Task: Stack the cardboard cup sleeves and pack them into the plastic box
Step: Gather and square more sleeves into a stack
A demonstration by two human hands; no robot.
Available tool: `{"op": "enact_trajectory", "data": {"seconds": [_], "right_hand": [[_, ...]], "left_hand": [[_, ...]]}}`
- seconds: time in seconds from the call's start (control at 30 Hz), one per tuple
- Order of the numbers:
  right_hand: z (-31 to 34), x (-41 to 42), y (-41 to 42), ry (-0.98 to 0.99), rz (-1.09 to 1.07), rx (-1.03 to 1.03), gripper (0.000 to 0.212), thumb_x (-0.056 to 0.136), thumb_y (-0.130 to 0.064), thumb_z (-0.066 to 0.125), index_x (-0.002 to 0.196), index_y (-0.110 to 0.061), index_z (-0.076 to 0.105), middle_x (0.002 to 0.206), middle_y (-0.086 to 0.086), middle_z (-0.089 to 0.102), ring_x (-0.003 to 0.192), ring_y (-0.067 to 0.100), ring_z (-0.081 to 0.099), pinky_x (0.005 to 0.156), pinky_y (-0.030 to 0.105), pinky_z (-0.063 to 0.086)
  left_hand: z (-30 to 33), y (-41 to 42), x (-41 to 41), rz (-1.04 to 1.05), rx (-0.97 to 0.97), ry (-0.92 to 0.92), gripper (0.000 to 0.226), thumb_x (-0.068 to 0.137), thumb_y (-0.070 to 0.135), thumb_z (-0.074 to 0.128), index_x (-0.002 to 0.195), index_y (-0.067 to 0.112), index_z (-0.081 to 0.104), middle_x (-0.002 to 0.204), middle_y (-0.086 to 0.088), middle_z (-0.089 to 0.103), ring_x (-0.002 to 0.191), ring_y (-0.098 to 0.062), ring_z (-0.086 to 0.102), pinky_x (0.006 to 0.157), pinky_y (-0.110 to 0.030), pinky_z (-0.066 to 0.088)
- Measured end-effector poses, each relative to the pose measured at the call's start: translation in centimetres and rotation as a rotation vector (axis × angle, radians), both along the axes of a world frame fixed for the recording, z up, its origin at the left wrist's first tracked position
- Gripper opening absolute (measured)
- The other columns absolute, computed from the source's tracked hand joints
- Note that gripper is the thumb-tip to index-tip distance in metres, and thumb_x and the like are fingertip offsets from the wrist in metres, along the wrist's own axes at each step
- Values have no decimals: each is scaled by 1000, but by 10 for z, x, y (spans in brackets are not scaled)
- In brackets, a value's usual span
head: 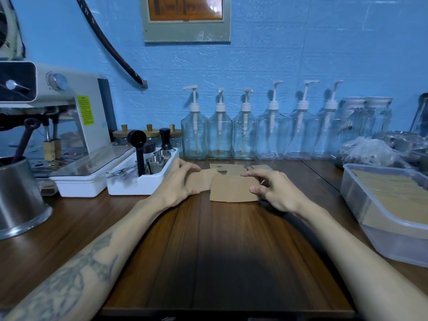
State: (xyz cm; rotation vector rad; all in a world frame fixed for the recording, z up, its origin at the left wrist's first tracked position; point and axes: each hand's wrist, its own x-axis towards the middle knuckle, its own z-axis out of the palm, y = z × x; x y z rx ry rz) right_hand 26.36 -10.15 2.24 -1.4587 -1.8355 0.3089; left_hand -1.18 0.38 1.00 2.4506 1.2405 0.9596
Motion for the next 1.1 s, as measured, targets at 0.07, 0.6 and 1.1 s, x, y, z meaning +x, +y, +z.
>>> {"op": "enact_trajectory", "data": {"seconds": [0.07,0.6,1.1], "right_hand": [[0,0,-1,10,3,-2,36,92,-9,66,119,-33,67,96,-17,62,75,2,57,70,23,45],[1,-5,-4,27,-19,-19,35,91,-10,68,122,-27,63,83,-10,57,74,11,61,70,19,44],[5,-14,-8,78,55,-27,35,90,-5,67,113,-32,65,100,11,63,59,15,66,69,22,55]], "left_hand": [[1,-3,-1,-9,-19,-52,60,77,15,82,130,21,54,116,2,38,112,-12,42,105,-25,35],[26,-28,-4,132,-88,-744,52,81,7,79,121,16,48,77,-1,65,71,-3,63,69,-16,46],[16,-50,27,-254,64,-215,28,73,23,85,91,37,69,95,10,54,94,-6,55,90,-21,45]]}}
